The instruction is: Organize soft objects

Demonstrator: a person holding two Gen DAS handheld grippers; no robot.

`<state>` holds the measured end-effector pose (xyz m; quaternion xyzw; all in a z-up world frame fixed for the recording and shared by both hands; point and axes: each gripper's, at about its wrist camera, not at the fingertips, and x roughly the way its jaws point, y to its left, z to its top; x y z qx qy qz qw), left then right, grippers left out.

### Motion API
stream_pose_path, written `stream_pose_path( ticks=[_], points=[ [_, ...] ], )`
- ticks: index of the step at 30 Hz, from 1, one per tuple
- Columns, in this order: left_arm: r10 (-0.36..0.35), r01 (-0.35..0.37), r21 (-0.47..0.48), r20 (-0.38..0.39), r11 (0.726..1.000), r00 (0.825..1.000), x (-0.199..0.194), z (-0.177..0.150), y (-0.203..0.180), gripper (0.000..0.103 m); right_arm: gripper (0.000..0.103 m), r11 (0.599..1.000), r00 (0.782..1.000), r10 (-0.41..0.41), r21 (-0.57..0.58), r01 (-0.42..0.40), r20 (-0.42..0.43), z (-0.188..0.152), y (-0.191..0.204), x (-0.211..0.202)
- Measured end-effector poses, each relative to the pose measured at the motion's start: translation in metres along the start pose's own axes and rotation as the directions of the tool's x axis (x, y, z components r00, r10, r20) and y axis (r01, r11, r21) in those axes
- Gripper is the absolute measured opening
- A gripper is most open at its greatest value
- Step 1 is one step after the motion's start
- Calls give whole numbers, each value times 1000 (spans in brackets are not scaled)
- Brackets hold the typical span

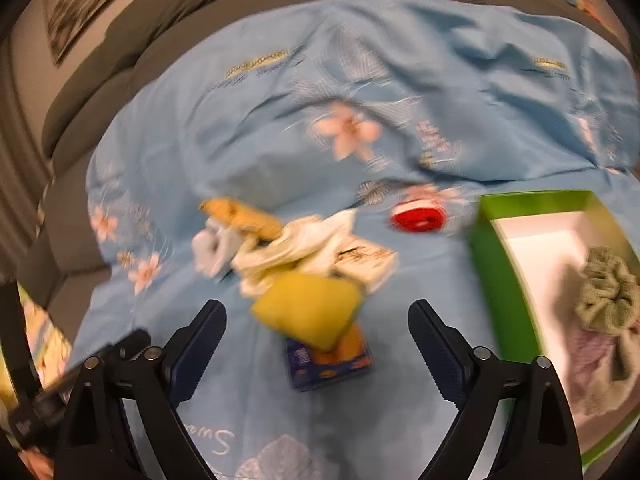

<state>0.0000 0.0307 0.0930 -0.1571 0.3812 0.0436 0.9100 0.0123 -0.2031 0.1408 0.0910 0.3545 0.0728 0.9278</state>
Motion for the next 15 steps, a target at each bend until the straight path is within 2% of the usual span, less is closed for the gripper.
stream_pose_path(
  ticks=[4,9,15],
  points=[
    [37,-38,-42,-12,998,999,4,6,23,89,93,999,996,31,-32,-34,-83,-2,32,31],
    [-4,-2,-128,-42,992,999,6,15,47,89,93,997,981,53,-51,-64,-189,13,57,70],
    [-22,14,-142,-52,990,998,6,18,52,89,93,995,975,79,-50,-91,-206,46,92,118]
  ],
)
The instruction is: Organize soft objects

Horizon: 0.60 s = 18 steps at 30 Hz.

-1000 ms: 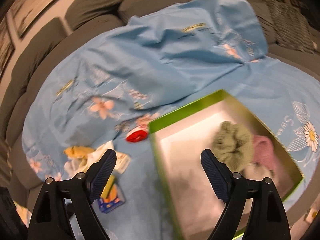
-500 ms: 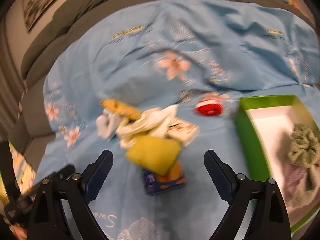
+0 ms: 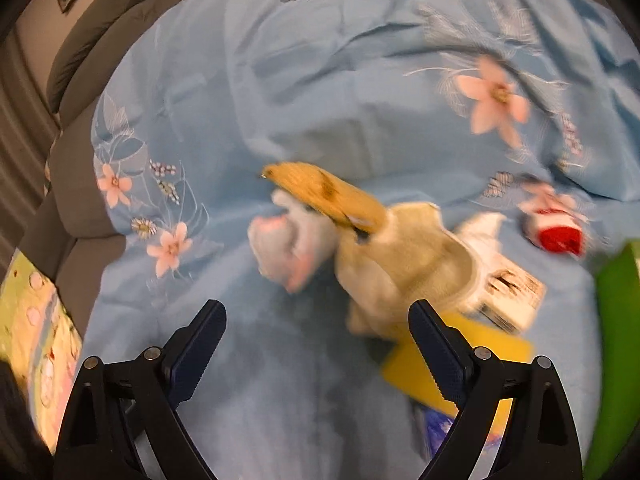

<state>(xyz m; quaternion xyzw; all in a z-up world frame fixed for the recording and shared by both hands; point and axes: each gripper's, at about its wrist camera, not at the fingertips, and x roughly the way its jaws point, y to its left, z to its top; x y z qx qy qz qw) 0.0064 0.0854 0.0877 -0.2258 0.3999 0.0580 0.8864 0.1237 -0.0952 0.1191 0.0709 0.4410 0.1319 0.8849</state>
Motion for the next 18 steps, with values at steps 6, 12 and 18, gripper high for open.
stream_pose_path(
  ticks=[6,12,18],
  points=[
    [-9,8,-50,-37,999,999,8,5,9,89,93,1000,999,-24,2,24,-32,29,21,53],
    [-9,6,-66,-46,998,999,11,7,12,89,83,996,992,-37,78,46,-121,33,23,109],
    [-11,8,-65,-48,998,999,11,7,14,89,48,977,983,84,206,-49,-166,23,11,134]
  ],
)
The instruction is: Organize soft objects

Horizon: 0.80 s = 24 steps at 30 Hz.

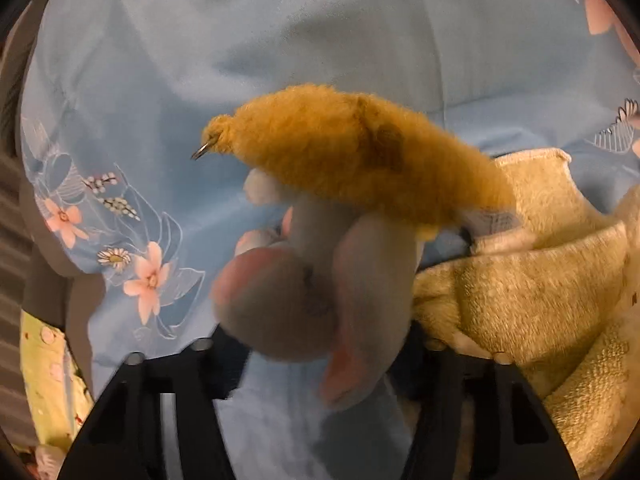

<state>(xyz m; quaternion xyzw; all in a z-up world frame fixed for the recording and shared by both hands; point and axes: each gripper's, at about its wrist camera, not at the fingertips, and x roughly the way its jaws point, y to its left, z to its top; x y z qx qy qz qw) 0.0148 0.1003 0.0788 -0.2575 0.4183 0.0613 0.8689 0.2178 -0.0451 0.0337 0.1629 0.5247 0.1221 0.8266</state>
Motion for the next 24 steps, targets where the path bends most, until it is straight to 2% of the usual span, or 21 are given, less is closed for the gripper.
stream_pose_path(
  ticks=[1,3,5,7,8,9,11,14,17,19,22,24],
  points=[
    [-2,2,-4,1,1000,1000,0,1,1,89,41,1000,1000,-4,-15,4,-2,-3,2,-5],
    [-1,1,-12,4,1000,1000,0,2,2,89,38,999,1000,-12,-48,12,3,-9,7,-20],
    [-4,4,-16,5,1000,1000,-1,2,2,89,36,998,1000,20,-67,-20,3,-17,7,-41],
    [-7,7,-17,5,1000,1000,-2,1,2,89,29,995,999,52,-85,-51,3,-30,5,-71],
    [-6,6,-17,7,1000,1000,-3,0,2,89,21,993,998,59,-100,-58,5,-37,3,-85],
    [-5,5,-17,10,1000,1000,-4,0,1,89,1,992,998,64,-112,-63,6,-43,1,-95],
    [0,0,-12,19,1000,1000,-6,-2,0,89,1,986,996,89,-138,-89,-7,-63,-7,-125],
    [14,-15,6,15,1000,1000,-6,-4,-2,89,1,989,996,77,-121,-82,-48,-92,-28,-146],
    [30,-30,-4,2,1000,1000,-5,-8,-1,89,1,992,999,25,-120,-29,-36,-109,-44,-155],
    [25,-25,2,-1,1000,1000,-6,-11,-3,89,2,994,1000,2,-107,-4,-21,-108,-50,-158],
    [34,-34,38,-1,999,999,-6,-14,-9,89,2,996,999,41,-80,-43,-31,-101,-46,-153],
    [42,-42,48,1,998,999,-4,-14,-9,89,3,996,999,33,-86,-35,-30,-98,-44,-152]
  ],
)
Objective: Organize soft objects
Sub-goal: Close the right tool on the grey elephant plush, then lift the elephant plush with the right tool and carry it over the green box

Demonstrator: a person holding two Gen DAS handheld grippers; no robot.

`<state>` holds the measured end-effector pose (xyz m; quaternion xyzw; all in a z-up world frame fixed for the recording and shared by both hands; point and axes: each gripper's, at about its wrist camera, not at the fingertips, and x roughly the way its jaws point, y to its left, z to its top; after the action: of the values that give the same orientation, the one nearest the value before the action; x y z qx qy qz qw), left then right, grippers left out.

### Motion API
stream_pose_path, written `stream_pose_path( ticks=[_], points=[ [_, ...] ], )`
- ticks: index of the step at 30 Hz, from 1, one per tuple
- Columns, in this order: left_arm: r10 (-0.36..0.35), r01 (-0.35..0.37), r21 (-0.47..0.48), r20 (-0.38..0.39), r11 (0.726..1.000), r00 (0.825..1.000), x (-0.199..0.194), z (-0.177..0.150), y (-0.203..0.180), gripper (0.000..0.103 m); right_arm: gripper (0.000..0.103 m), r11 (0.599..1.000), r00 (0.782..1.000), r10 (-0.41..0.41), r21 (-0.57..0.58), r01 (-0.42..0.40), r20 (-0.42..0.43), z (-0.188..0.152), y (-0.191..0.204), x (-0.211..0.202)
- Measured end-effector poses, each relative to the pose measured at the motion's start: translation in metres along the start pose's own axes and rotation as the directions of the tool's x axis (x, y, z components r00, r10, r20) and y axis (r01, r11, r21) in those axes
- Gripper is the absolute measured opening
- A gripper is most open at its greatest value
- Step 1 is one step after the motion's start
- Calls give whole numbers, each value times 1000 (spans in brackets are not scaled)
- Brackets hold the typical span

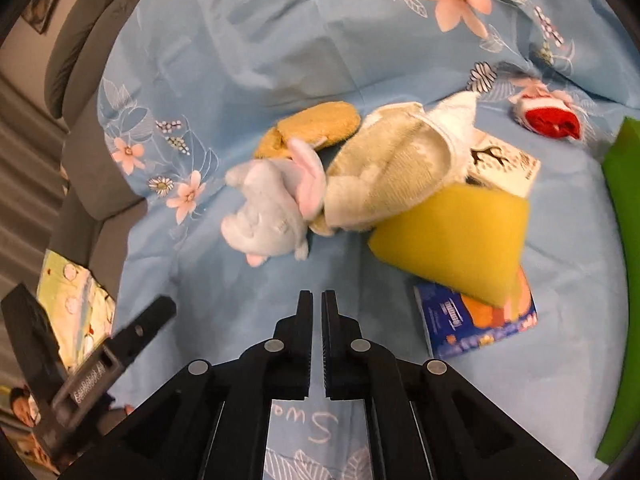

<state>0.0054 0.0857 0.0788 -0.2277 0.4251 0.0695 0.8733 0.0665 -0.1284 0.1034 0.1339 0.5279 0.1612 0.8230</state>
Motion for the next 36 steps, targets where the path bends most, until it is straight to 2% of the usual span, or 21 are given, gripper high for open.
stream_pose_path(
  ticks=[2,3,4,5,6,7,9,15,17,19,21,23,27,33,36],
  points=[
    [-2,2,-9,-4,1000,1000,1,0,1,89,7,1000,1000,-23,-13,23,6,6,7,5],
    [-9,9,-15,-7,1000,1000,2,1,2,89,15,999,1000,-27,-21,27,10,11,10,8],
    [-17,17,-18,-12,1000,1000,3,1,2,89,32,999,999,-29,-24,29,13,16,13,11],
    [-24,23,-16,-15,1000,1000,3,1,2,89,44,999,999,-28,-25,29,20,21,16,14],
    [-28,28,-16,-18,999,999,3,2,3,89,64,999,999,-28,-21,29,30,27,19,18],
    [-31,31,-18,-19,999,999,4,2,3,89,72,1000,999,-27,-13,28,46,32,21,21],
    [-34,34,-26,-18,999,999,4,3,5,89,72,999,996,-45,-7,45,75,44,25,31],
    [-51,49,-43,-35,998,998,9,6,7,89,72,995,994,-81,-57,85,70,72,40,74],
    [-50,48,-51,-40,998,998,11,7,9,89,54,995,995,-88,-44,90,40,75,40,93],
    [-53,51,-60,-42,997,998,11,8,10,89,50,999,999,-37,-33,38,22,72,38,105],
    [-58,56,-65,-43,996,997,11,9,11,89,45,997,997,-53,-50,55,51,67,41,101],
    [-63,60,-72,-42,996,997,10,10,13,89,40,998,998,-49,-35,50,44,64,41,94],
    [-67,63,-87,-44,994,997,9,10,15,89,39,999,999,50,-12,-50,19,51,37,70],
    [-77,72,-62,-77,995,994,10,3,8,89,39,996,996,84,5,-84,-32,11,23,33],
    [-132,129,-30,-120,991,984,13,-5,-3,89,41,996,994,82,43,-79,-72,-6,8,19]
  ],
)
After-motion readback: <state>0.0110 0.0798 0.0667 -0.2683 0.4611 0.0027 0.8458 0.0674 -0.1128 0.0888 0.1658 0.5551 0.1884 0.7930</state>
